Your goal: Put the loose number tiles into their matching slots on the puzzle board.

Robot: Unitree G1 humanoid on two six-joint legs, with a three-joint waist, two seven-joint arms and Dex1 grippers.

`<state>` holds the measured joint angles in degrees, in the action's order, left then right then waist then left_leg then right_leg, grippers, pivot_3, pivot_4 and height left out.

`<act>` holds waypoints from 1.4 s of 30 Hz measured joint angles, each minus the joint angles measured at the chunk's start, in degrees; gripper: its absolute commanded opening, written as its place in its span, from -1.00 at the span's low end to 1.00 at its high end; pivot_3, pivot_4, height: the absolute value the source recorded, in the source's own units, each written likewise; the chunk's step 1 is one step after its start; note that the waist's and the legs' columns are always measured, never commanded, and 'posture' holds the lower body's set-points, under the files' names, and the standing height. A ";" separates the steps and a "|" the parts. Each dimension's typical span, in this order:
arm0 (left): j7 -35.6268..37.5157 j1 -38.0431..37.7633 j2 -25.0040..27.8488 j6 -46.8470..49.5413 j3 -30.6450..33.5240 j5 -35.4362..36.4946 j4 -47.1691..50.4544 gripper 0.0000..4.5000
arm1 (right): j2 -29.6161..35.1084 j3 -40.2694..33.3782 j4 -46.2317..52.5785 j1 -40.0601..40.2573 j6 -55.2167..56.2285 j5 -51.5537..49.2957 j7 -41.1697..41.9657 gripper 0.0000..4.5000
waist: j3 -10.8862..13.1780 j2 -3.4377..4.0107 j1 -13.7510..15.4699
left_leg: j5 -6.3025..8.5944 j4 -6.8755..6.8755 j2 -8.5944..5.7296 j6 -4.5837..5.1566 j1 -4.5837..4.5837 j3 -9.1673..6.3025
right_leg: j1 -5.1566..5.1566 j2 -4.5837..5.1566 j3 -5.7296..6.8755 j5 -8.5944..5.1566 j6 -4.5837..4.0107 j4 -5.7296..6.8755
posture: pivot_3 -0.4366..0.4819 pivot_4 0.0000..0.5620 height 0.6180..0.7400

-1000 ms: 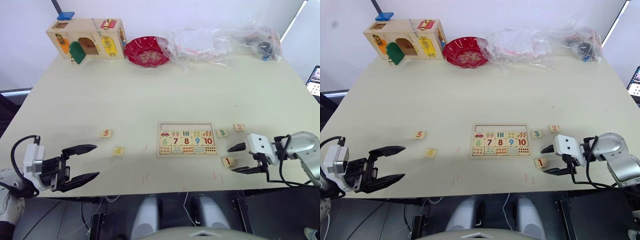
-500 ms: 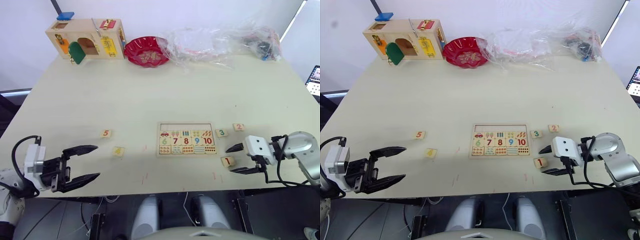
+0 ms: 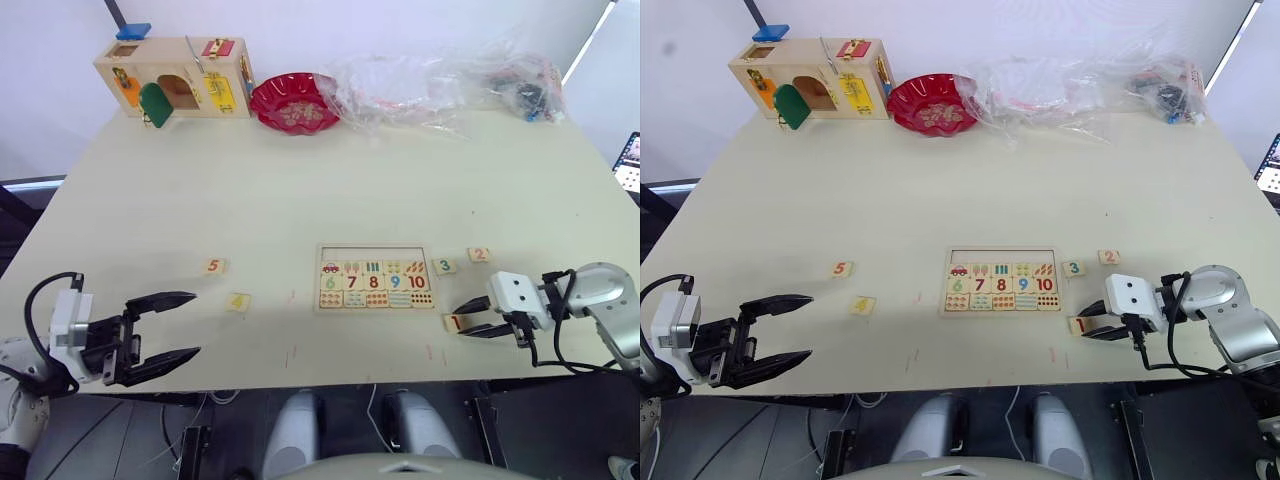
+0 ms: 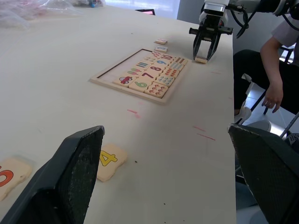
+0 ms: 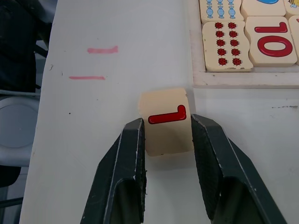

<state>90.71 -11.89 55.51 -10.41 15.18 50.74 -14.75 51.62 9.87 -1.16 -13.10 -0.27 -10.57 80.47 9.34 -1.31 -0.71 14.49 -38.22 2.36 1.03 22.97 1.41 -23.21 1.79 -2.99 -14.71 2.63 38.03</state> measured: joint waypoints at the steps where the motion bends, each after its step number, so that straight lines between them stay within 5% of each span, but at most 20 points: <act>1: 0.00 0.02 -0.02 0.00 0.00 -0.01 0.00 1.00 | 0.19 0.00 0.83 0.00 -0.95 0.08 -0.43 -0.62 | 0.00 0.01 0.00 | 0.00 0.00 0.00 0.00 0.00 -0.01 | 0.00 0.00 0.00 0.00 0.00 0.00 | -0.05 -0.47 1.00; 7: 0.01 0.12 -0.34 0.00 0.10 0.00 0.03 1.00 | 3.51 0.27 12.40 -5.39 -17.48 0.25 -4.12 -0.62 | 0.15 0.25 -0.32 | 0.00 -0.01 0.03 0.00 0.01 -0.04 | -0.08 0.03 -0.07 0.01 0.01 0.06 | -0.05 -0.47 1.00; 10: 0.02 0.40 -0.68 0.01 0.39 -0.02 0.12 1.00 | 5.18 3.42 18.86 -16.25 -29.92 2.67 -4.64 -0.62 | 0.19 0.32 -0.34 | 0.00 0.01 0.11 0.00 0.03 -0.01 | -0.25 0.05 0.00 0.01 -0.01 0.09 | -0.05 -0.47 1.00; 14: 0.03 1.44 -1.24 0.06 0.49 -0.23 0.29 1.00 | -0.62 12.02 19.59 -33.84 -44.15 3.40 -3.55 -0.62 | 0.23 0.37 -0.49 | 0.00 0.06 0.25 0.00 0.17 0.00 | -0.46 0.03 0.12 0.06 -0.11 0.09 | -0.05 -0.47 1.00; 24: 0.04 2.47 -2.86 0.03 1.06 -1.35 -0.80 1.00 | -19.59 29.33 1.71 -57.68 -49.91 10.20 -3.67 -0.62 | 0.23 0.37 -0.26 | -0.01 -0.07 -0.03 -0.02 1.08 -0.05 | -1.09 0.12 0.58 0.22 0.09 0.13 | -0.05 -0.47 1.00; 34: 0.05 4.17 -4.95 1.03 3.32 -2.35 -1.50 1.00 | -36.24 35.19 -25.27 -63.96 -48.44 15.59 -7.98 -0.62 | 0.23 0.37 -0.39 | -0.01 -0.12 -0.10 -0.03 1.07 -0.07 | -1.08 0.10 0.66 0.23 0.09 0.31 | -0.05 -0.47 1.00; 42: 0.05 4.82 -7.47 2.47 6.76 -3.26 -2.39 1.00 | -43.57 35.48 -32.54 -65.95 -46.98 18.38 -9.39 -0.62 | 0.22 0.34 -1.72 | -0.02 -0.13 -0.10 -0.04 1.06 -0.14 | -1.29 0.11 0.68 0.19 0.03 0.76 | -0.05 -0.47 1.00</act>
<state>90.76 -7.07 48.04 -7.93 21.94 47.48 -17.13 8.05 45.36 -33.70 -79.05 -47.25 7.81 71.08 9.56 -0.97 -2.43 14.48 -38.35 2.26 0.98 24.03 1.27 -24.50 1.90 -2.31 -14.52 2.67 38.79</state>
